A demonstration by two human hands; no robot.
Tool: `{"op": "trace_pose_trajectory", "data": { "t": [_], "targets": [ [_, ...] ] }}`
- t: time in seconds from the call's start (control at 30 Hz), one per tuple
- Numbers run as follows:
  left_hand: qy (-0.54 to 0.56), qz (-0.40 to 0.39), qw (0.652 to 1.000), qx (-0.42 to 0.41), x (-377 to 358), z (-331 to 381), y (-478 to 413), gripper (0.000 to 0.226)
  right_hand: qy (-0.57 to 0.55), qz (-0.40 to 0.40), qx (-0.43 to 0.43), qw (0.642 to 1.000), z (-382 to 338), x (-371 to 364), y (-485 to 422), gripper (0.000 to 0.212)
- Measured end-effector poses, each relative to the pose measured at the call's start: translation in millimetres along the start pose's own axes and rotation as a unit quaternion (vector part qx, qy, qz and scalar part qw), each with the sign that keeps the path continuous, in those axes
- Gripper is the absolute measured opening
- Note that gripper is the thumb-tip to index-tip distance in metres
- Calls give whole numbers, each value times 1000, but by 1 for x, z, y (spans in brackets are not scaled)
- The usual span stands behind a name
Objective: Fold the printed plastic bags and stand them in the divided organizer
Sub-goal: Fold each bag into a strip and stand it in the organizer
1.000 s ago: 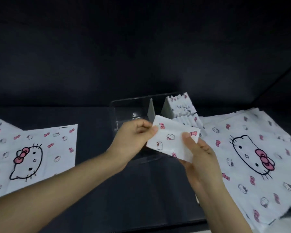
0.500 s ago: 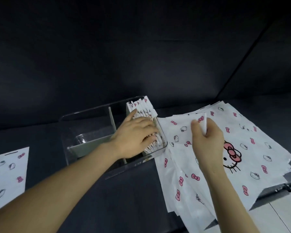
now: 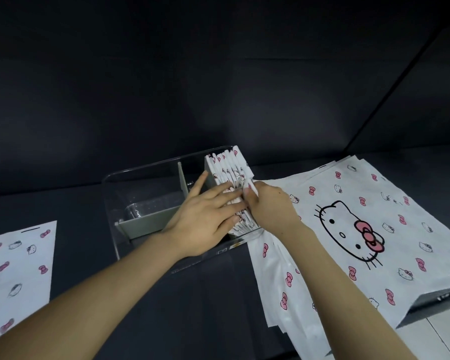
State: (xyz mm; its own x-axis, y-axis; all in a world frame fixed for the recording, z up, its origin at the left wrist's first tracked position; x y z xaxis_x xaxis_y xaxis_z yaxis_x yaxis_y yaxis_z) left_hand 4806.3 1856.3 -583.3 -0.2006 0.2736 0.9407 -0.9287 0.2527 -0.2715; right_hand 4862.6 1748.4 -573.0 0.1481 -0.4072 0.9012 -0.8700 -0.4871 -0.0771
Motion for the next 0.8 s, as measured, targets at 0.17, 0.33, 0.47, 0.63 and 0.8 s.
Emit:
{"op": "trace_pose_trajectory", "data": {
  "t": [0.17,0.33,0.47,0.63,0.8],
  "targets": [
    [2,-2,999,32,-1,-2,2,43,-123,11,-18,992,-2,-4,11,41],
    [19,13,998,52,23,-15,20,42,-121,0,-38,992,-5,-18,20,42],
    [-6,9,996,86,56,-52,68,43,42,154,-22,987,-27,8,36,41],
    [-51,35,972,226,92,-125,178,55,71,285,123,948,-118,13,60,36],
    [-83,-21,873,480,90,-200,302,91,-55,174,277,944,-221,-60,64,36]
  ]
}}
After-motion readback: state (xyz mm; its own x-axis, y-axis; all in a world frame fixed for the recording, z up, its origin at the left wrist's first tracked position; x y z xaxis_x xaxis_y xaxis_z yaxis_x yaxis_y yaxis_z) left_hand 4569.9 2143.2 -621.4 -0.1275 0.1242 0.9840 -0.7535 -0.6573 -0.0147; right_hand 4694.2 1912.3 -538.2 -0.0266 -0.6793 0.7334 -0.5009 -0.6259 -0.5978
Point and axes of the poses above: each hand's wrist, its own y-axis away from the middle knuckle, its own x-axis out of the back of the hand, z = x × y, the point moved 7 cm from there along -y, towards the middle knuckle, and after that the axes turned 14 degrees about x, right-handed, at the moved point
